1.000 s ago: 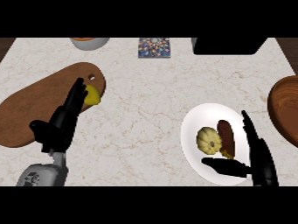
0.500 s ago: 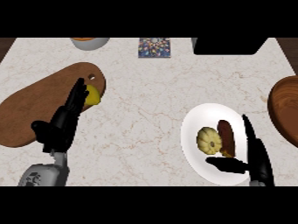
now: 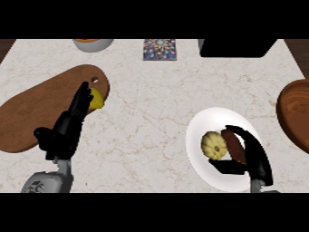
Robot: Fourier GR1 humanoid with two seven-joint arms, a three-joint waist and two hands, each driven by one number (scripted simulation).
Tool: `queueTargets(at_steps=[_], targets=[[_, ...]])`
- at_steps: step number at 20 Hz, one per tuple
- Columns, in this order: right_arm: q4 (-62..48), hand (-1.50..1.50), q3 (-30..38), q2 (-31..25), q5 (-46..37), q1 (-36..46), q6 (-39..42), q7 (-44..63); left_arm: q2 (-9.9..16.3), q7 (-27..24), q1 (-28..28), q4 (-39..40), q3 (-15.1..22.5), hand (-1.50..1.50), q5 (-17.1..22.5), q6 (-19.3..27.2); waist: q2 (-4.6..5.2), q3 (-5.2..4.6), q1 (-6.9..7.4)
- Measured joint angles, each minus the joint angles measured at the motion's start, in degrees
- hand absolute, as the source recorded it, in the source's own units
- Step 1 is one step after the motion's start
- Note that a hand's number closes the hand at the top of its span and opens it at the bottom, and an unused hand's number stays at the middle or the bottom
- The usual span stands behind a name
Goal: Pick the sweet potato from the plate and place it in the bowl
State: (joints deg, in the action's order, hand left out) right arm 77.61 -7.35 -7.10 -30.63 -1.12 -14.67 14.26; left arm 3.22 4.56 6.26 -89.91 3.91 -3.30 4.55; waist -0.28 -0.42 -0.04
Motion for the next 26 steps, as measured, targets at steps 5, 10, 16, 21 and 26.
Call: queueTargets(at_steps=[5, 10, 16, 21, 26], targets=[[-0.93, 1.50, -1.66, -1.07, -2.28, 0.37, 1.20, -3.35, -0.54, -0.02, 1.17, 1.05, -0.14, 0.00, -0.28, 0.06, -0.17, -0.21, -0.14], [-0.76, 1.50, -2.22, 0.42, -2.34, 0.28, 1.24, -5.09, 0.46, -0.41, 0.51, 0.68, -1.30, 0.00, 0.45, -1.23, -0.24, -0.33, -0.24], [6.86, 1.50, -4.11, 1.63, 0.08, -1.69, 3.24, -7.82, 0.34, 0.36, 1.54, 0.89, -1.63, 0.00, 0.21, -1.13, 0.02, 0.15, -0.33], [20.23, 1.50, -7.06, 2.58, 2.84, -7.03, 3.71, -11.00, -0.15, -0.80, 0.46, 1.67, -1.58, 0.00, 0.00, -0.87, 0.01, 0.32, -0.68], [34.32, 1.50, -9.70, 1.77, -1.48, -11.09, 1.28, -10.59, 0.10, -0.64, 0.79, 1.61, -1.95, 0.00, 0.07, -0.99, -0.02, 0.35, -0.83]])
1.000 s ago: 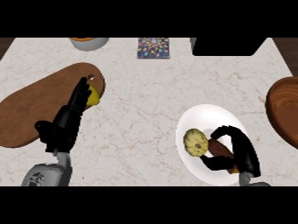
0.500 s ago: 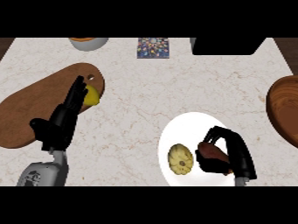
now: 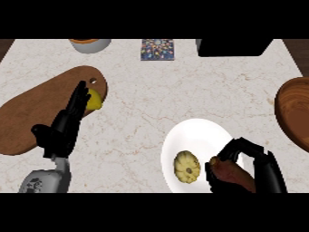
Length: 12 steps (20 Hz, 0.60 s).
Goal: Pick the sweet potato from the plate and place it in the bowl
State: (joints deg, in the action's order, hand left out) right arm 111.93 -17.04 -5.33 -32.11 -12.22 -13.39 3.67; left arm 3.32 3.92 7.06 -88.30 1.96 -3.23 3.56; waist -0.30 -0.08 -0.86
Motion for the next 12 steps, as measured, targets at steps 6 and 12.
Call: queueTargets(at_steps=[6, 12], targets=[[15.23, 1.50, -2.09, -0.71, -11.35, -0.30, 1.09, 11.12, -0.97, 0.53, 0.46, -0.01, 0.91, 0.00, -1.18, 1.03, 0.09, -0.01, 0.29], [20.51, 1.50, 3.06, -1.66, -14.91, 11.93, 10.78, 28.26, -0.39, 0.62, 0.45, -0.27, 0.65, 0.00, -0.71, -0.03, 0.22, -0.02, 0.86]])
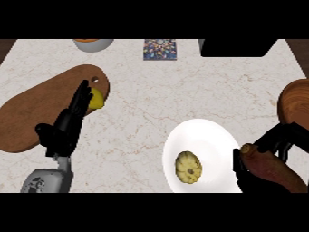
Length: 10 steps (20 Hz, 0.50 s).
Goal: Pick the sweet potato from the plate and place it in the bowl
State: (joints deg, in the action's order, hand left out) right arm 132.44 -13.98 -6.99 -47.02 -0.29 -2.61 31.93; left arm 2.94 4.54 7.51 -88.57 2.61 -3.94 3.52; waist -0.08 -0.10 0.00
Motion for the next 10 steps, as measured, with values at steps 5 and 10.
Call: queueTargets(at_steps=[5, 10], targets=[[0.12, 1.50, 7.12, -1.93, 0.12, 12.86, 7.71, 10.58, 0.29, -0.42, 1.02, 1.39, -0.94, 0.00, 0.55, -0.50, 0.04, 0.02, 0.03], [-3.32, 1.50, 15.89, -4.72, 4.11, 21.21, 12.01, 13.92, 0.02, 0.96, 1.29, 0.18, -0.70, 0.00, 0.40, -0.40, 0.03, 0.04, 0.11]])
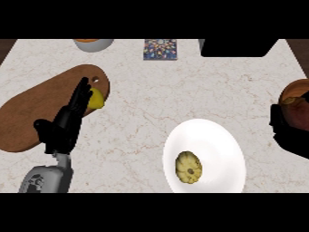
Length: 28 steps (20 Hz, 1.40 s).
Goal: Pick the sweet potato from the plate and place it in the bowl
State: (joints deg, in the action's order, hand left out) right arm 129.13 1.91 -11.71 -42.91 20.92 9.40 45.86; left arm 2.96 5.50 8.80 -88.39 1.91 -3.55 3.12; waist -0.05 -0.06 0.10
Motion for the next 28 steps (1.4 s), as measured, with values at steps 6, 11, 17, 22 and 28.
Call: queueTargets(at_steps=[6, 11, 17, 22, 28], targets=[[-8.79, 1.50, 8.56, -6.61, 2.53, 3.76, 2.27, -2.60, -0.58, -0.87, -0.09, 0.65, 0.07, 0.00, -0.43, 0.44, 0.08, 0.04, 0.01], [-17.03, 1.50, 11.54, -12.55, 0.22, 1.92, 2.66, -9.10, -0.27, -0.54, -0.30, 0.11, -0.08, 0.00, -0.16, -0.06, 0.15, 0.06, 0.10], [-29.31, 1.50, 16.09, -15.38, -1.51, -1.16, -3.46, -19.49, -0.04, -1.12, -1.94, -1.08, -0.08, 0.00, 0.31, -0.88, 0.15, 0.09, 0.15], [-42.80, 1.50, 19.13, -17.21, -2.62, -1.29, -10.10, -28.67, -0.21, -0.53, -0.88, -0.78, -0.06, 0.00, 0.01, -0.77, 0.21, 0.10, 0.28], [-58.24, 1.50, 22.13, -19.76, -0.71, -0.32, -13.31, -38.22, -0.51, -1.17, -0.85, -0.44, -0.22, 0.00, -0.10, -0.62, 0.22, 0.11, 0.31]])
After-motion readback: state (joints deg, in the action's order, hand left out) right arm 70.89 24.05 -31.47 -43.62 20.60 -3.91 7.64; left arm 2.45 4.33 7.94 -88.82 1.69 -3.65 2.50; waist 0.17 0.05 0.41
